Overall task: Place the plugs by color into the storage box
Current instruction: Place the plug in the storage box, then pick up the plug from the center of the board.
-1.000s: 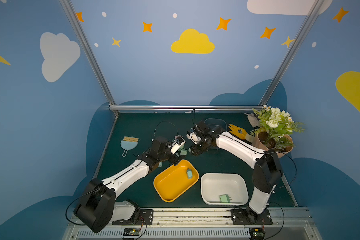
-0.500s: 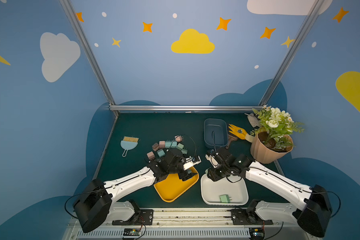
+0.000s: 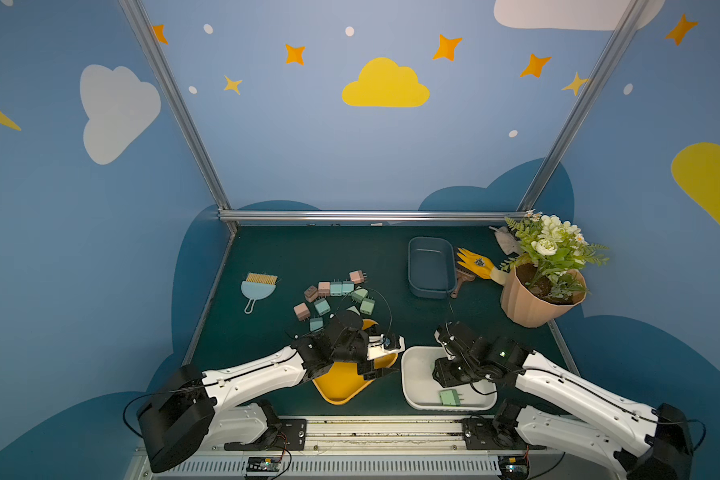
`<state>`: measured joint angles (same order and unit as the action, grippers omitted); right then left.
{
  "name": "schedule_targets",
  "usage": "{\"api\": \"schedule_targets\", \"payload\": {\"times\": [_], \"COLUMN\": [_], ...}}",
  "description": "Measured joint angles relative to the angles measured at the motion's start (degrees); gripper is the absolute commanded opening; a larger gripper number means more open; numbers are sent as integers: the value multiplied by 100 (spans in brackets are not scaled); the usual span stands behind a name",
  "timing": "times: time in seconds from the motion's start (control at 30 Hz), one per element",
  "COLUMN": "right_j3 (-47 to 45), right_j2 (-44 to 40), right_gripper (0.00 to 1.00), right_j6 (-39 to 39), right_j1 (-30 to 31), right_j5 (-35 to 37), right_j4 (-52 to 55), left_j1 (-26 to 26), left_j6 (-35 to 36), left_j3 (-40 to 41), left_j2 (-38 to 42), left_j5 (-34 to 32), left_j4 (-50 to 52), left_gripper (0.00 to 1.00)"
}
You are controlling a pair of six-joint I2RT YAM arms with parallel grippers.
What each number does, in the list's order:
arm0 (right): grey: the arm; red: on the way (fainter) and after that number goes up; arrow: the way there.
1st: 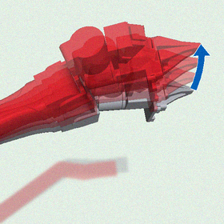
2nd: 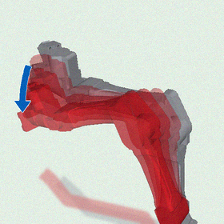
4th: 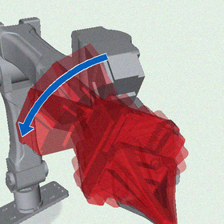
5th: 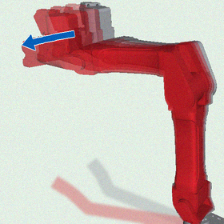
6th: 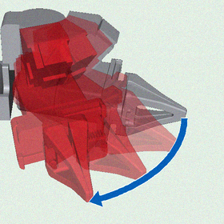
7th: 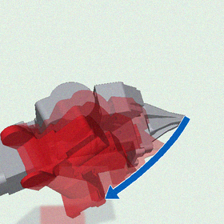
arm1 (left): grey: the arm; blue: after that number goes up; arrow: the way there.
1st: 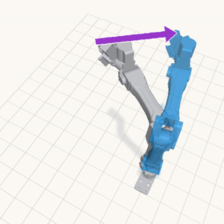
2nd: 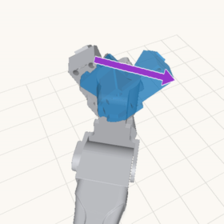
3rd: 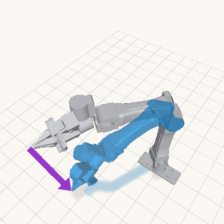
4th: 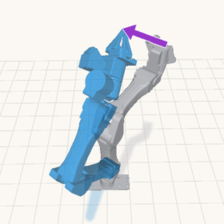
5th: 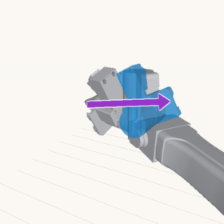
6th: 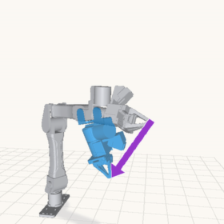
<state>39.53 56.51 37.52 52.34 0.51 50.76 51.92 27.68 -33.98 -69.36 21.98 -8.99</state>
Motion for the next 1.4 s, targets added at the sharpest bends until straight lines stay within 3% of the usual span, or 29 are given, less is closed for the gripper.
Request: {"api": "schedule_targets", "payload": {"times": [0.2,0.3,0.33,0.77,1.1,1.4], "right_j3": [0,0,0,610,1648,2774], "right_j2": [455,511,511,533,1436,2721], "right_gripper": [39,63,67,67,72,73], "right_j6": [105,122,140,-470,-1655,-2341], "right_j1": [0,0,0,0,-531,-944], "right_j5": [151,179,190,595,706,726], "right_j4": [-48,-107,-138,-562,-1572,-1965], "left_j1": [17,22,22,-146,-1307,-2111], "left_j6": [330,544,614,603,-380,-1318], "left_j3": [118,120,122,136,-601,-1884], "left_j2": [24,15,4,-17,-256,-1294], "left_j5": [195,249,249,-262,-518,-1126], "left_j4": [-162,-186,-192,-546,-411,562], "left_gripper": [84,85,85,83,77,74]}}
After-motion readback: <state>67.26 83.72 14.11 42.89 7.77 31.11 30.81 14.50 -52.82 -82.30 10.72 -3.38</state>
